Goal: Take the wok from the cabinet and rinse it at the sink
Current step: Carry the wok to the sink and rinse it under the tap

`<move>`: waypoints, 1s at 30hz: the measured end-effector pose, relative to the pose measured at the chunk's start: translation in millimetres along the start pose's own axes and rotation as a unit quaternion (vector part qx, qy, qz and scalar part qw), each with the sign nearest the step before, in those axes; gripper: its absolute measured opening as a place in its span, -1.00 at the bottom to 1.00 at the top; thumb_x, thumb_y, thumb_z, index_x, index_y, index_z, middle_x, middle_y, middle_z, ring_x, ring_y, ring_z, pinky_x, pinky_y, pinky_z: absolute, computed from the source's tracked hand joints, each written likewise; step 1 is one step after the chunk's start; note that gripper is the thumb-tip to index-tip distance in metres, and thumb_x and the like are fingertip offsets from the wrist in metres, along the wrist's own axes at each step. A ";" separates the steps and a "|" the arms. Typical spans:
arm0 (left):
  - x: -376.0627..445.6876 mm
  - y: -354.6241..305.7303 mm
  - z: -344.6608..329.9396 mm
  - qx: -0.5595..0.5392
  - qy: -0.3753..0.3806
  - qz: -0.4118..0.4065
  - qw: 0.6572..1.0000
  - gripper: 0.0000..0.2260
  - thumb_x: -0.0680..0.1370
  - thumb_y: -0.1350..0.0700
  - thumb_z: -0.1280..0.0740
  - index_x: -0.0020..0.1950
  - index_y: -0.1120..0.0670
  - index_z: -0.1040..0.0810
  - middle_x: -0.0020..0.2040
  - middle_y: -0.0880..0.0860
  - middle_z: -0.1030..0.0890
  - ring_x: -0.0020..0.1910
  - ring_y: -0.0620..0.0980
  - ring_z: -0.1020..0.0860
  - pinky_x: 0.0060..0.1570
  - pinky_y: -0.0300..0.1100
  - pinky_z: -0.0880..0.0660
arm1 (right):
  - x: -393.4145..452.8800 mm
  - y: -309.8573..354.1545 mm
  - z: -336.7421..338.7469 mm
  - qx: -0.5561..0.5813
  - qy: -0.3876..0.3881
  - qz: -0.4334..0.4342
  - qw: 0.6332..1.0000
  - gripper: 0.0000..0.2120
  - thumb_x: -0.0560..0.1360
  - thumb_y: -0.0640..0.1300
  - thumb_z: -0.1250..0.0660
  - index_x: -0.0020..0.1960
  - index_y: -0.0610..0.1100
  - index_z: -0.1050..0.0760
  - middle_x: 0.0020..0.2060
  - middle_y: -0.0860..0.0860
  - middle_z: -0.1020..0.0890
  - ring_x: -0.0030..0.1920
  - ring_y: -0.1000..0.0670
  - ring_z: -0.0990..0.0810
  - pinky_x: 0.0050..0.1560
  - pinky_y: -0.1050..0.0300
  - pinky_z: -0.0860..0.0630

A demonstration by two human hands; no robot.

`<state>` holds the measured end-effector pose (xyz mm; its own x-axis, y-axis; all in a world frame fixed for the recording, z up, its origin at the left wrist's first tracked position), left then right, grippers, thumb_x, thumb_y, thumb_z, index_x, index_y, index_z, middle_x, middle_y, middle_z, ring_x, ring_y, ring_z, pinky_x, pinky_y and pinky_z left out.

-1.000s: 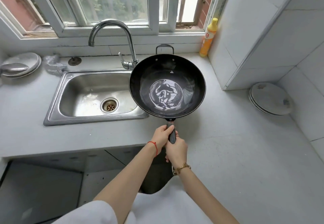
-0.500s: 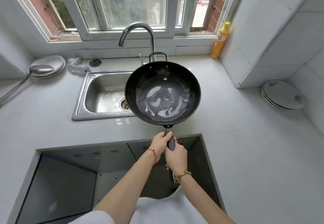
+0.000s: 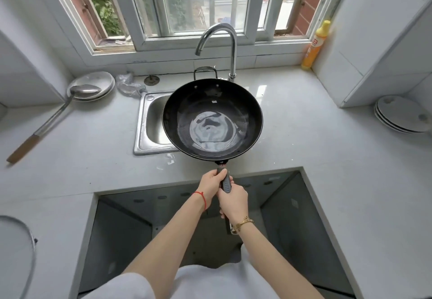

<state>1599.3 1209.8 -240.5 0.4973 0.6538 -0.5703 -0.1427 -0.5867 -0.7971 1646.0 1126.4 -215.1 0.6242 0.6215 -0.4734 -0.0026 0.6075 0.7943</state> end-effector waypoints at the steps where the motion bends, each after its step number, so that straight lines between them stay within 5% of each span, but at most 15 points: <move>1: 1.0 -2.3 7.3 0.000 -0.002 -0.001 1.000 -0.84 0.64 0.11 -0.25 0.06 0.18 -0.55 -0.10 0.09 -0.65 -0.11 -0.02 -0.62 -0.05 -0.20 -0.57 | 0.8 3.5 -6.5 -0.001 0.003 0.002 1.000 -0.78 0.57 0.00 -0.29 -0.09 -0.15 -0.55 -0.30 -0.11 -0.63 -0.50 -0.02 -0.56 -0.60 0.26 -0.45; 6: 11.4 -16.0 37.4 -0.016 -0.016 -0.001 1.000 -0.85 0.64 0.14 -0.24 0.07 0.21 -0.53 -0.13 0.09 -0.63 -0.16 -0.04 -0.61 -0.15 -0.26 -0.57 | 9.9 24.5 -30.8 -0.016 0.027 0.016 0.999 -0.80 0.56 -0.05 -0.29 -0.15 -0.16 -0.53 -0.37 -0.08 -0.58 -0.53 -0.03 -0.53 -0.63 0.27 -0.41; 13: 49.0 -36.5 68.1 -0.048 -0.042 0.012 0.998 -0.85 0.63 0.13 -0.26 0.04 0.20 -0.53 -0.12 0.11 -0.62 -0.15 0.00 -0.60 -0.02 -0.14 -0.57 | 49.5 48.5 -64.8 -0.040 0.050 0.027 0.998 -0.83 0.56 -0.01 -0.29 -0.13 -0.09 -0.50 -0.30 -0.11 -0.61 -0.48 -0.05 -0.57 -0.59 0.25 -0.47; 30: 111.9 -49.0 81.8 -0.039 -0.069 0.026 0.997 -0.86 0.64 0.16 -0.23 0.06 0.21 -0.52 -0.15 0.09 -0.62 -0.21 -0.06 -0.61 -0.19 -0.30 -0.56 | 117.2 56.5 -88.2 -0.072 0.059 0.029 0.995 -0.87 0.54 -0.01 -0.30 -0.12 -0.05 -0.50 -0.34 -0.07 -0.61 -0.44 -0.09 -0.61 -0.55 0.10 -0.57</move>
<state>1592.0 1350.7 -281.5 0.3683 0.6775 -0.6367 -0.0953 -0.6537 -0.7507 1650.0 1277.2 -259.2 0.5230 0.7070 -0.4761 -0.1541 0.6278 0.7630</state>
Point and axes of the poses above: each hand's wrist, its own x-axis towards the middle knuckle, its own z-axis out of the back of the hand, y = z × x, the point moved 4 cm from there along x, towards the middle knuckle
